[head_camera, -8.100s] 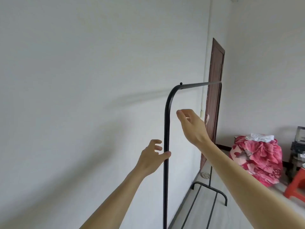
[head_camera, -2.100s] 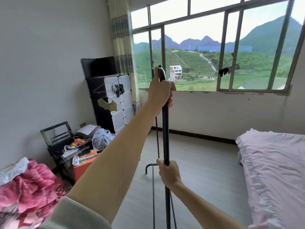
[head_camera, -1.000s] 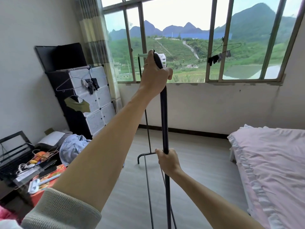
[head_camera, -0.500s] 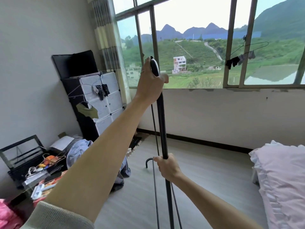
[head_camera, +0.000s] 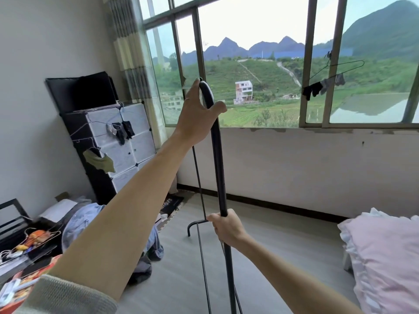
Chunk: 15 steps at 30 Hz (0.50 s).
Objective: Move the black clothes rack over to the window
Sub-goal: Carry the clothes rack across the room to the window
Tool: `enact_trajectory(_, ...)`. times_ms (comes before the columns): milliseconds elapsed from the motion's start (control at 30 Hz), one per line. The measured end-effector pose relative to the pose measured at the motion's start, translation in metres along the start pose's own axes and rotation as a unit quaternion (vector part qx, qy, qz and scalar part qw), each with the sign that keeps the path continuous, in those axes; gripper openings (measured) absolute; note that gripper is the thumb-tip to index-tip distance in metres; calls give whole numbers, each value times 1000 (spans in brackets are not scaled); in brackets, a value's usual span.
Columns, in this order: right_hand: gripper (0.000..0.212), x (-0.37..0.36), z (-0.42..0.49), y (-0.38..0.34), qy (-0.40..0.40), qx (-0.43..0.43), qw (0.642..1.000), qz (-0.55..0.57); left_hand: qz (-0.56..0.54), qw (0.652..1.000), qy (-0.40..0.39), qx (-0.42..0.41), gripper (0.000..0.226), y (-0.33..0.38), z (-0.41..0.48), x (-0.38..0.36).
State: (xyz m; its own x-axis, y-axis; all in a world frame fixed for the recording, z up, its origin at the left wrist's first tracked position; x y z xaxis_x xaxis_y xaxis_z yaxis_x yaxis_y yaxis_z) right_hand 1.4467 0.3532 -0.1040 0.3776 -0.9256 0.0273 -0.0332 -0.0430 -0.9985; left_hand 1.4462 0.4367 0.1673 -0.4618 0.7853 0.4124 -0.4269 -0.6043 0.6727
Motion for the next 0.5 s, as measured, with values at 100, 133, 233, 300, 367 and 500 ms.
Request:
enact_trajectory(100,40,22,30,-5,5,2,1000,-14,19,1000,-16,0,104,-15,28,-20)
enact_trajectory(133,40,35,54,-9,7,3,1000,-15,14,1000,-13,3,105,-22,50,-33)
enact_trajectory(233,46,54,77,-17,-18,-1,1000,-21,23,1000,-20,-6,106,-32,72,-51)
enact_trajectory(300,49,70,109,-15,-37,1,999,-23,24,1000,-15,-2,108,-45,99,-72)
enact_trajectory(367,51,84,125,-19,-61,-12,998,-14,20,1000,-12,-6,109,-50,110,-86)
enact_trajectory(500,60,118,175,-17,-106,1,994,-20,29,999,30,-1,106,-62,147,-126)
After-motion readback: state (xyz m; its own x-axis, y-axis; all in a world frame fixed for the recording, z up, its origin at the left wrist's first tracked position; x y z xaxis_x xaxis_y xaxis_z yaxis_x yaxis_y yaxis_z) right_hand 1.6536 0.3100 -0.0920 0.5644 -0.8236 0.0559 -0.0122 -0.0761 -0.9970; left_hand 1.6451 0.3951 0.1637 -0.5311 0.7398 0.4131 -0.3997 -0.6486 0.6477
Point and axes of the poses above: each hand's wrist, its own z-axis towards the middle knuckle, its own x-axis out of the back of the hand, y = z × x, the point moved 3 cm from there along z, towards the middle knuckle, and after that the axes turned 1 degree about -y, right-handed, at the moved point
